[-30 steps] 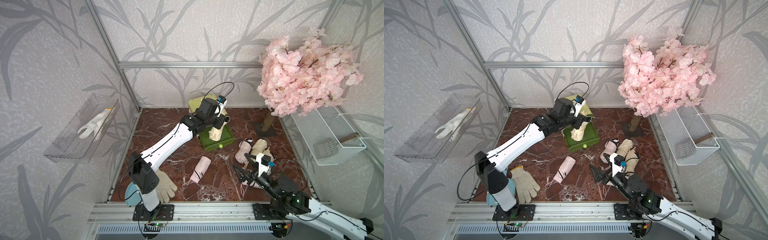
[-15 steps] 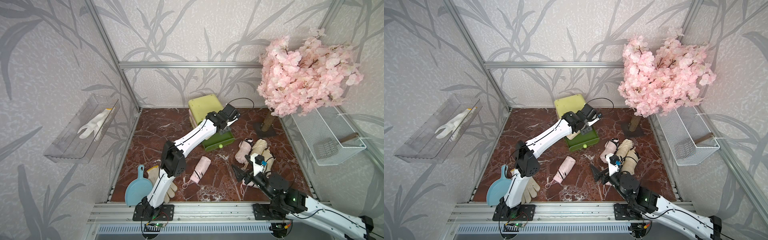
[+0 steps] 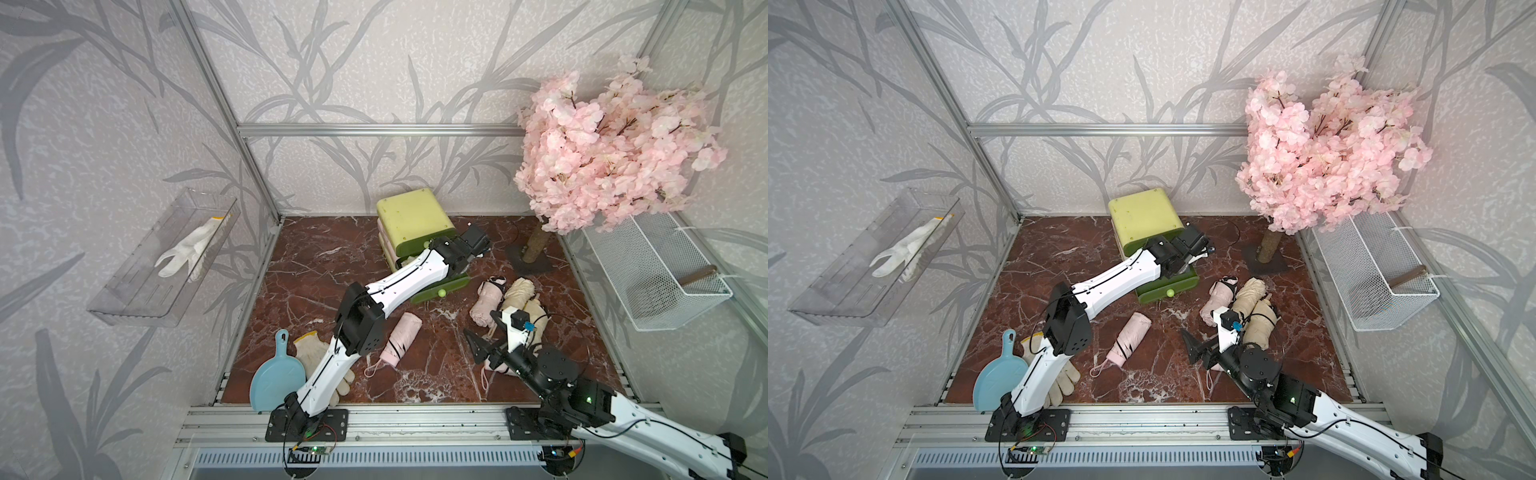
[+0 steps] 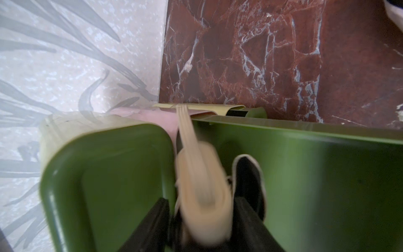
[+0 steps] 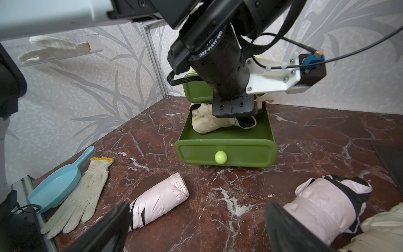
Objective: Place the umbrella in the drawer by color
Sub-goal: Place the umbrella in the drawer.
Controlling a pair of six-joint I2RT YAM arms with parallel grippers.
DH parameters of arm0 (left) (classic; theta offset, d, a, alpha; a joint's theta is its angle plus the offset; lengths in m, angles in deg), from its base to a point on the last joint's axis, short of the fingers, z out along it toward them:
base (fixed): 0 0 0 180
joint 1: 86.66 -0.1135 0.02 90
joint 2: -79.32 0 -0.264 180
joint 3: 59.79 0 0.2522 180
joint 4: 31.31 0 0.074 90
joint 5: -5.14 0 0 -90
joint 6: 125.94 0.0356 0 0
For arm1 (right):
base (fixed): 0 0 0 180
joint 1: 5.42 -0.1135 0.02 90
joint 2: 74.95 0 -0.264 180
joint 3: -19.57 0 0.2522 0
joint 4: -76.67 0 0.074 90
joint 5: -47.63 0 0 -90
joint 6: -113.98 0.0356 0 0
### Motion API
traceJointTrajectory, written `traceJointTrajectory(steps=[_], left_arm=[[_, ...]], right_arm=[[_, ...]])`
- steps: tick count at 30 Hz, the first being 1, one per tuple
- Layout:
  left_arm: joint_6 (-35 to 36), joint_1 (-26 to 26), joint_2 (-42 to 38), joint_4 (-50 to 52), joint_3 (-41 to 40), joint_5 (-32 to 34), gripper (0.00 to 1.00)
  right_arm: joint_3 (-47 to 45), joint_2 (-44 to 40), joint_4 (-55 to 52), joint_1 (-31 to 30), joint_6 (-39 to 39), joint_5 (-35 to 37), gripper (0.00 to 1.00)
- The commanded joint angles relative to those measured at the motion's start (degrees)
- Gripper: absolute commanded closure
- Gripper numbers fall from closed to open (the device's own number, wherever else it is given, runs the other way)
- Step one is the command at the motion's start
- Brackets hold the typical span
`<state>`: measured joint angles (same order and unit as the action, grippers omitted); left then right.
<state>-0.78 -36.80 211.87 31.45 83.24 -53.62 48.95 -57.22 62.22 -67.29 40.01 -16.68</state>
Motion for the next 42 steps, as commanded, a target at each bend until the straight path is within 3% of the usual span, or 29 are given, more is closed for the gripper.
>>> traceJointTrajectory(steps=[1,7,10,15,18,32,37,42], left_arm=[[0.6,-0.1,0.1,-0.7,2.5,3.4,0.36],[-2.2,-0.2,-0.6,2.9,7.4,3.3,0.34],[-7.5,-0.4,-1.4,8.3,10.8,0.6,0.38],[-22.6,-1.4,-2.4,18.2,12.7,-15.2,0.67],[-26.8,-1.5,-1.8,19.3,11.7,-19.6,0.82],[-36.3,-1.9,4.6,21.1,11.3,-18.8,0.85],[-36.0,-2.3,4.9,17.8,7.9,-15.3,0.85],[-31.8,-2.0,4.1,11.9,2.5,-5.3,0.85]], right_arm=[[1.2,-1.4,-2.3,0.2,0.3,0.5,0.01],[1.4,1.4,-3.1,1.6,3.1,0.5,0.0],[2.3,5.4,-2.9,4.4,6.2,-3.2,0.02],[2.8,9.0,-1.8,8.8,9.3,-7.7,0.05],[3.1,9.7,-1.8,9.3,9.3,-8.6,0.06],[3.1,12.1,-2.2,13.9,12.0,-10.0,0.07],[2.4,11.5,-1.8,14.7,12.1,-10.6,0.07],[1.6,12.1,-0.5,15.4,12.5,-12.0,0.07]])
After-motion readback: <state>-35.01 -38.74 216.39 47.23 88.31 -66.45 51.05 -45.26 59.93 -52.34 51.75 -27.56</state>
